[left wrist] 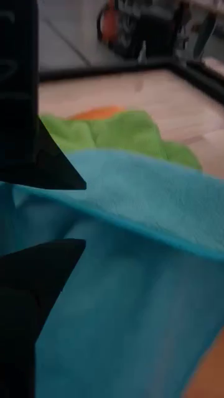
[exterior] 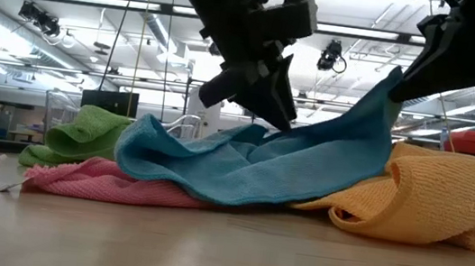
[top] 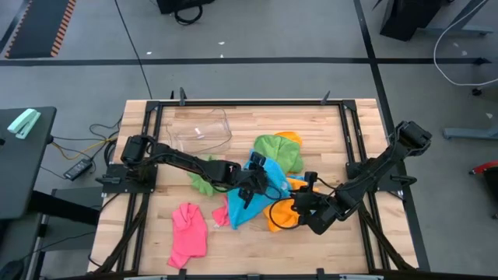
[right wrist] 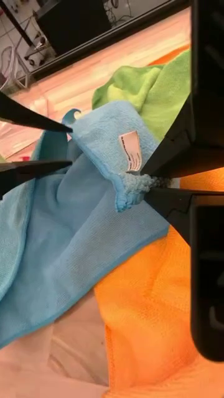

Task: Fold microfiber towels
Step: Fold the left blue microfiber towel

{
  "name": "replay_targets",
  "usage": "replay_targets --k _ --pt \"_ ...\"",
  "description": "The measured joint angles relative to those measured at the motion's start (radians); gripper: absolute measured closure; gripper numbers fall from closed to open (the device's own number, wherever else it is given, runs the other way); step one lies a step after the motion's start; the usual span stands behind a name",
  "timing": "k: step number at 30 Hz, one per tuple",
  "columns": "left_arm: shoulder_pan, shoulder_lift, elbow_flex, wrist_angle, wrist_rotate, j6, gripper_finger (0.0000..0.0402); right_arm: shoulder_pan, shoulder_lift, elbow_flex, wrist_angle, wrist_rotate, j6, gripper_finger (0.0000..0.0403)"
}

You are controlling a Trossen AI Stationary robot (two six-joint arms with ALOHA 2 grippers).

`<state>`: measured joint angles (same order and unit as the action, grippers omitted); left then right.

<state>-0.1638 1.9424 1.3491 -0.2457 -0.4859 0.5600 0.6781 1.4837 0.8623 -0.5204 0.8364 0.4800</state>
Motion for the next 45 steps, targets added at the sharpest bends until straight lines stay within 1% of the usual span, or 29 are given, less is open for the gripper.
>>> replay_targets --k 7,9,12,15,18,20,23,24,27,31,36,41,43,45 --pt "0.038 0.026 -0.001 -0.022 -0.020 0.029 0.0236 0.001 0.000 0.000 0.009 0.000 0.000 0.0361" --pt "0.054 0.039 0.001 0.001 -0.037 0.029 0.0236 0.001 0.000 0.001 0.012 -0.004 0.000 0.0361" --pt "0.071 0.041 -0.001 -0.008 -0.066 0.030 0.0246 0.001 0.000 0.001 0.017 -0.004 0.000 0.0361" --pt "0.083 0.040 0.000 -0.006 -0.068 0.033 0.0264 0.001 0.000 0.001 0.021 -0.004 -0.003 0.0361" --pt "0.085 0.040 0.000 -0.010 -0.068 0.065 0.0291 0.001 0.000 0.001 0.021 -0.004 -0.004 0.0361" --pt "0.084 0.045 0.000 -0.012 -0.060 0.087 0.0318 0.001 0.000 0.001 0.021 -0.005 -0.004 0.0361" --pt "0.076 0.049 -0.001 -0.012 -0.056 0.110 0.0375 0.000 0.000 0.001 0.021 -0.005 0.002 0.0361" --pt "0.071 0.049 -0.001 -0.002 -0.056 0.115 0.0386 0.000 0.000 0.001 0.022 -0.007 0.005 0.0361" --pt "0.057 0.044 -0.001 0.004 -0.064 0.127 0.0386 0.000 0.000 0.001 0.022 -0.011 0.006 0.0361" --pt "0.038 0.029 0.021 -0.021 -0.134 0.097 0.0392 -0.002 0.000 0.011 0.011 -0.012 0.003 0.0359" --pt "0.013 0.001 0.073 -0.023 -0.157 0.029 0.0386 -0.001 0.000 0.078 -0.013 -0.012 -0.019 0.0330" --pt "-0.033 -0.016 0.118 -0.098 -0.207 -0.004 0.0392 0.004 -0.001 0.157 -0.129 -0.027 0.012 0.0287" --pt "-0.051 -0.014 0.136 -0.142 -0.216 -0.025 0.0394 0.013 -0.001 0.174 -0.138 -0.034 0.022 0.0272" --pt "-0.067 -0.014 0.139 -0.143 -0.222 -0.036 0.0391 0.023 -0.001 0.188 -0.157 -0.038 0.023 0.0261"
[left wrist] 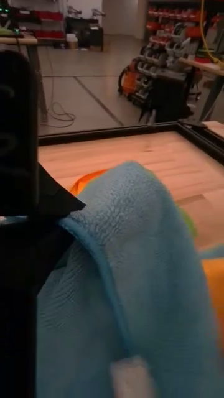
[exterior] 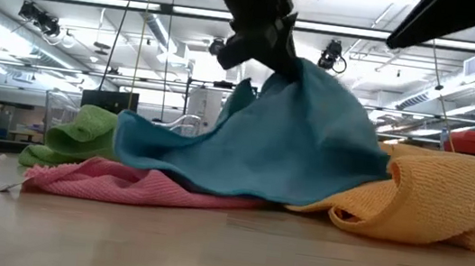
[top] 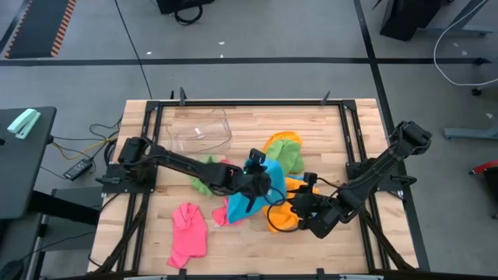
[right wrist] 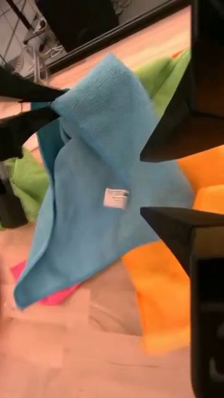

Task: Fold microfiber towels
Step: Fold the left blue microfiber towel

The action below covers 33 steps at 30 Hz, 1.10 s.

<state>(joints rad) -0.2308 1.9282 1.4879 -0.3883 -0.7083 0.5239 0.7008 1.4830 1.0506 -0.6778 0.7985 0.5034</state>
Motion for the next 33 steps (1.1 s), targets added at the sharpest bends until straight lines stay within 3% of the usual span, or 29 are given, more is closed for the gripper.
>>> replay_targets --k 10,16,20,26,33 --pt "-0.056 -0.054 0.000 -0.028 -0.037 -0.042 0.0393 0.029 0.000 0.017 -0.026 -0.007 0.061 0.0246" --pt "-0.053 -0.118 0.000 0.013 -0.036 -0.071 0.0377 0.029 0.000 0.017 -0.011 -0.006 0.079 0.0246" --pt "-0.058 -0.141 0.008 0.052 -0.036 -0.078 0.0386 0.030 0.000 0.017 -0.018 -0.006 0.088 0.0246" --pt "-0.089 -0.142 0.107 0.008 -0.021 -0.117 0.0388 0.062 0.000 0.017 -0.082 -0.001 0.099 0.0246" --pt "-0.073 -0.147 0.239 -0.187 -0.003 -0.227 0.0379 0.077 0.000 0.016 -0.117 0.041 0.123 0.0246"
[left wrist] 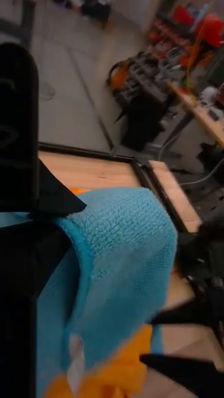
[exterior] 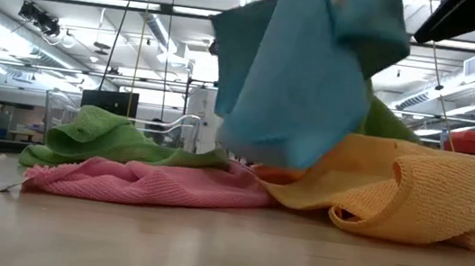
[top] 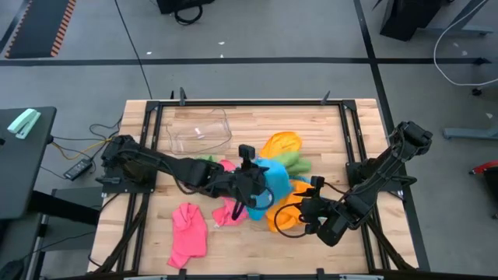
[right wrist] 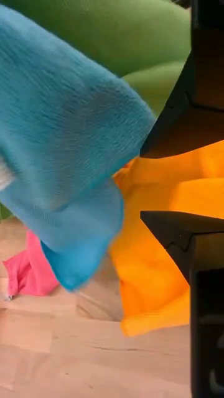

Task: Fold microfiber towels
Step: Fold the left blue microfiber towel

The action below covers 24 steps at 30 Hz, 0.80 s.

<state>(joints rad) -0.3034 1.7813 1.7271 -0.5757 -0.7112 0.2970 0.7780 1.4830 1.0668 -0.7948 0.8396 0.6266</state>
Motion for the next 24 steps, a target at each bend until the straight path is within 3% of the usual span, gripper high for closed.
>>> replay_targets --k 5,19,24 --pt "0.084 0.020 -0.018 -0.036 0.126 -0.120 0.0389 -0.001 0.000 0.000 -0.001 0.005 0.009 0.0246" --pt "0.214 0.083 -0.210 -0.051 0.166 -0.112 0.0385 -0.003 0.001 0.000 0.005 0.005 0.050 0.0246" --pt "0.202 0.079 -0.214 -0.091 0.156 -0.072 0.0323 -0.013 0.001 0.000 0.008 0.005 0.045 0.0246"
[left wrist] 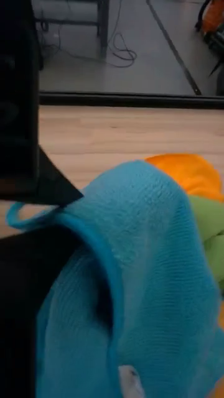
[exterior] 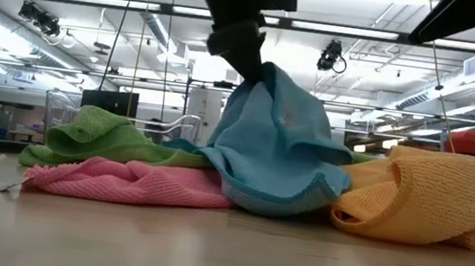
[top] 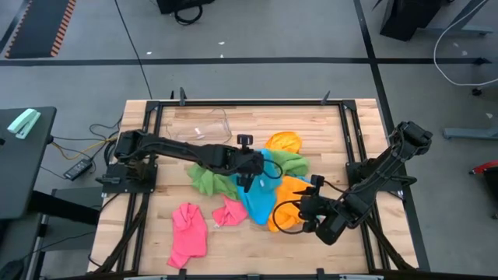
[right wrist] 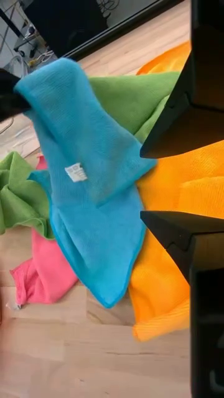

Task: Fold microfiber towels
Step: Fold the left blue microfiber towel

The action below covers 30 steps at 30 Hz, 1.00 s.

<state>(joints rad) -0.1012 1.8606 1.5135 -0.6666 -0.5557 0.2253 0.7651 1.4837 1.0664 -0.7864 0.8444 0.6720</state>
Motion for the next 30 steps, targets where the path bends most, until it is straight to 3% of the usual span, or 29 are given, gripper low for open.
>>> replay_targets --k 5,10,16,20,25,27,30 --pt "-0.025 -0.053 0.018 -0.123 -0.011 0.026 0.0244 -0.003 0.000 0.000 0.001 0.011 -0.002 0.0246" --pt "-0.068 -0.075 0.030 -0.291 0.096 0.033 0.0208 -0.003 0.000 0.000 0.001 0.027 -0.012 0.0246" --pt "-0.116 -0.067 -0.084 -0.325 0.105 0.162 0.0221 -0.004 0.000 -0.050 0.050 0.075 -0.027 0.0246" --pt "-0.128 -0.067 -0.189 -0.252 0.027 0.227 0.0236 -0.011 0.000 -0.094 0.103 0.075 -0.040 0.0246" --pt "-0.097 -0.066 -0.251 -0.165 0.001 0.194 0.0253 -0.028 0.000 -0.120 0.148 0.069 -0.063 0.0246" --pt "-0.066 -0.066 -0.251 -0.149 0.061 0.110 0.0260 -0.035 0.000 -0.121 0.149 0.067 -0.068 0.0246" --pt "-0.001 -0.066 -0.251 -0.149 0.239 -0.024 0.0272 -0.039 0.000 -0.121 0.163 0.066 -0.079 0.0246"
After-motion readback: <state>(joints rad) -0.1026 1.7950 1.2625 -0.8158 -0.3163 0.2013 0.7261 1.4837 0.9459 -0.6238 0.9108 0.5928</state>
